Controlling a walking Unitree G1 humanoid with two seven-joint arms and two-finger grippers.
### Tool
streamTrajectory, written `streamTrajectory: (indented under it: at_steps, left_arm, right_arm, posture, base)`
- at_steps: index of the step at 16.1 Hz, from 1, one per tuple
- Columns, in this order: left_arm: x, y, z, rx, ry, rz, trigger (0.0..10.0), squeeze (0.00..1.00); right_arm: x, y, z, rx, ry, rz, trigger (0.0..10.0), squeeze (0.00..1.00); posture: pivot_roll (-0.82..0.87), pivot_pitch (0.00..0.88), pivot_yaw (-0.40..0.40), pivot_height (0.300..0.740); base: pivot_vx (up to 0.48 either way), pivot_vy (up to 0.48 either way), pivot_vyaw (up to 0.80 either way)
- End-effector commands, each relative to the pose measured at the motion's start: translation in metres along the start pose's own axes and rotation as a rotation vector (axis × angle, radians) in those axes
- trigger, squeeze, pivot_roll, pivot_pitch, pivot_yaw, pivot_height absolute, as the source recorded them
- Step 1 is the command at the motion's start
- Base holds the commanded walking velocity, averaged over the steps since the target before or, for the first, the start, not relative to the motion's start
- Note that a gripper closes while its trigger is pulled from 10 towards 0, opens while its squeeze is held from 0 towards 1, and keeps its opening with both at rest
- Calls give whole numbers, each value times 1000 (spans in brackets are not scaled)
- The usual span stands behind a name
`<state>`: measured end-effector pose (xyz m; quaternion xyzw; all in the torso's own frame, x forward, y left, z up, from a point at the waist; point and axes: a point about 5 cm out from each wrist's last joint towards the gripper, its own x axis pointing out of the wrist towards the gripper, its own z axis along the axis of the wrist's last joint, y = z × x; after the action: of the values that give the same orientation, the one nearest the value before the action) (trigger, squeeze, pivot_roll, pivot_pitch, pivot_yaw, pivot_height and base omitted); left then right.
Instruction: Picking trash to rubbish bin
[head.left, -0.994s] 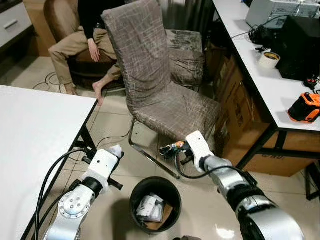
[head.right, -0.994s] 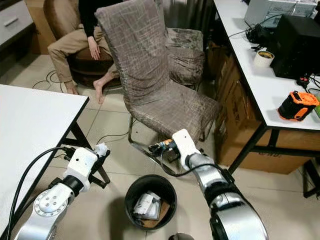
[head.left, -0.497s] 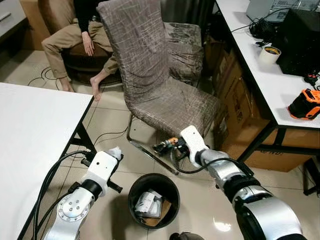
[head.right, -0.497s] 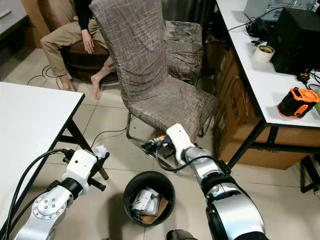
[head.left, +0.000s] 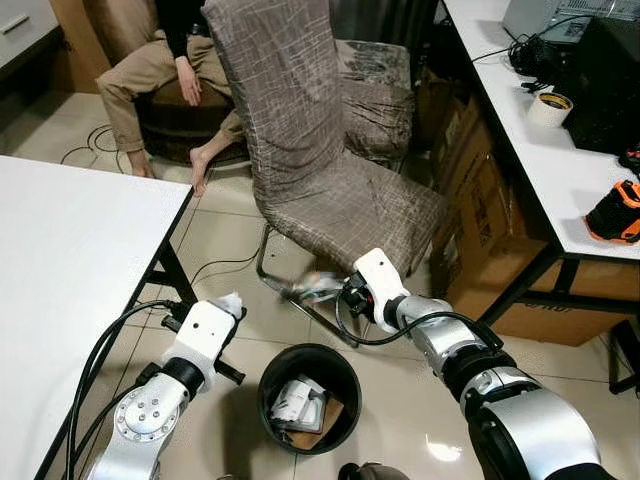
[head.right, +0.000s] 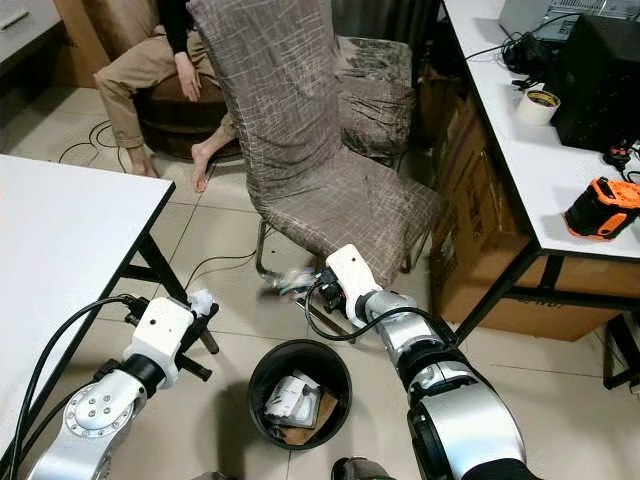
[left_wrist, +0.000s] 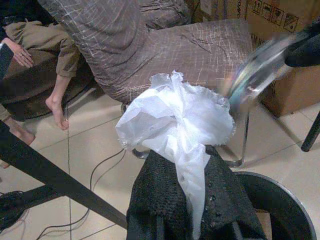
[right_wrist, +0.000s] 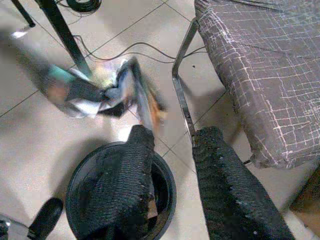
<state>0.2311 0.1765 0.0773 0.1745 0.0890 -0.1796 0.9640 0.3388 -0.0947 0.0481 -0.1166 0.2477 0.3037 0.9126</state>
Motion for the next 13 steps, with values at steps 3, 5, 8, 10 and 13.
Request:
streamTrajectory:
  at_steps: [3, 5, 8, 10, 13]
  left_arm:
    - [2, 2, 2, 7, 1, 12, 10000, 0]
    - [2, 2, 2, 14, 2, 9, 10000, 0]
    - [5, -2, 1, 11, 6, -2, 10000, 0]
    - [10, -8, -2, 7, 16, -25, 10000, 0]
    - [19, -19, -9, 13, 49, -81, 10000, 0]
  right_arm:
    - [0, 1, 0, 27, 6, 20, 10000, 1000]
    - [0, 3, -3, 33, 12, 37, 10000, 1000]
    - [-2, -1, -5, 47, 0, 18, 10000, 1000]
    - [-5, -4, -9, 48, -27, -3, 10000, 1000]
    - [-13, -10, -14, 71, -91, -34, 10000, 0]
  posture:
    - [-98, 111, -65, 740]
    - [-98, 108, -65, 740]
    - [-114, 107, -50, 740]
    - [-114, 107, -50, 740]
    - [-141, 109, -42, 740]
  base:
    - [0, 0, 0]
    - [0, 0, 0]
    - [0, 0, 0]
    - [0, 0, 0]
    - [0, 0, 0]
